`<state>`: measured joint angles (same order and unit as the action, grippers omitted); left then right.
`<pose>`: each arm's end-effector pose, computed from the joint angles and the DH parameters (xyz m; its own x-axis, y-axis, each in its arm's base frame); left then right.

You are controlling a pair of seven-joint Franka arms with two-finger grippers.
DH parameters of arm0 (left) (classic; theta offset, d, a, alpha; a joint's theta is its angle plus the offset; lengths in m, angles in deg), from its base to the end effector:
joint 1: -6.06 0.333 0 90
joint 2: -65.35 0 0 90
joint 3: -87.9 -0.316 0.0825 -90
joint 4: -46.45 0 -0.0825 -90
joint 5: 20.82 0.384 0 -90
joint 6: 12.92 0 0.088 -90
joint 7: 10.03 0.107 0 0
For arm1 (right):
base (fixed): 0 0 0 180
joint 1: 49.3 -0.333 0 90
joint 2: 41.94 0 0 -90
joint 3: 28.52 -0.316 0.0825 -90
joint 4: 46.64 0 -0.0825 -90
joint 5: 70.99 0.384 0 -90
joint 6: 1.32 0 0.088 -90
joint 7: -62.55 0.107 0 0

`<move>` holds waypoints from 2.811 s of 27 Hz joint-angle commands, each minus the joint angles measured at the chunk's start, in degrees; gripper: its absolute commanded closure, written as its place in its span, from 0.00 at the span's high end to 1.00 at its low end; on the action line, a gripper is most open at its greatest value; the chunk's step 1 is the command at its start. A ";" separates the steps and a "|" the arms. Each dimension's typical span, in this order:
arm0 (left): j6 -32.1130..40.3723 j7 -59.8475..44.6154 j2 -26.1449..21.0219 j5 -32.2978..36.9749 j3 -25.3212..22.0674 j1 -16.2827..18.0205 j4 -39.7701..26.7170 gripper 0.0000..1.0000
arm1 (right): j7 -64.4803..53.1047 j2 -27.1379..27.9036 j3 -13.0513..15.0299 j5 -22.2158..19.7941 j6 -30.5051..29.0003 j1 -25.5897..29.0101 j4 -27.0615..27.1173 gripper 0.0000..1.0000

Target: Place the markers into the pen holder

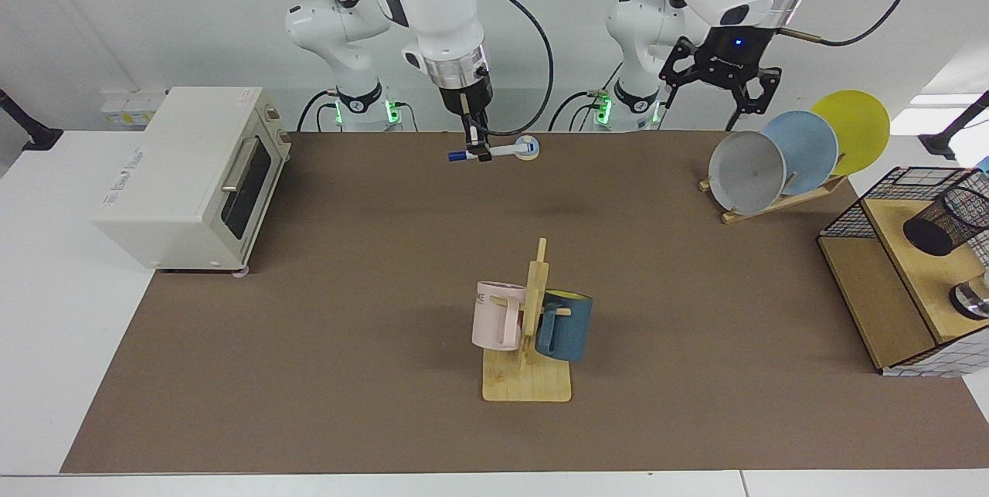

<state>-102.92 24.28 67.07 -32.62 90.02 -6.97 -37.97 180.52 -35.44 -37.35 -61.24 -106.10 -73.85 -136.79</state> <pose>0.5193 -0.1637 0.6892 0.6324 -0.7431 0.2187 -0.7717 -0.6288 0.0950 0.5052 0.3434 0.5838 0.0629 -0.9715 -0.2286 -0.9978 -0.0563 -0.0352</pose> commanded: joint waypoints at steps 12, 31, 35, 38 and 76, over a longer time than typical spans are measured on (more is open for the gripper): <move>-9.05 16.22 1.88 -1.65 0.70 -7.61 -8.92 0.90 | -3.53 0.18 0.04 0.54 -4.38 -4.19 -0.12 0.00; -10.46 13.94 1.89 -2.88 4.30 -9.29 -14.99 0.86 | -4.15 0.09 -0.05 -3.68 -3.76 -5.43 0.06 0.00; -11.34 13.59 1.71 -2.97 4.92 -9.29 -15.17 0.86 | -4.15 0.09 -0.05 -3.68 -3.76 -5.43 0.06 0.00; -11.34 13.59 1.80 -2.97 4.92 -9.29 -15.43 0.85 | -4.15 0.09 -0.05 -3.68 -3.85 -5.43 0.06 0.00; -13.19 13.32 1.44 -4.99 4.83 -8.76 -15.34 0.31 | -2.22 0.53 0.04 -1.75 -9.56 -5.25 -0.12 0.00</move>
<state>-114.46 38.08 67.60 -36.47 95.08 -15.44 -51.78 177.60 -35.14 -37.21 -63.66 -113.99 -79.15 -136.89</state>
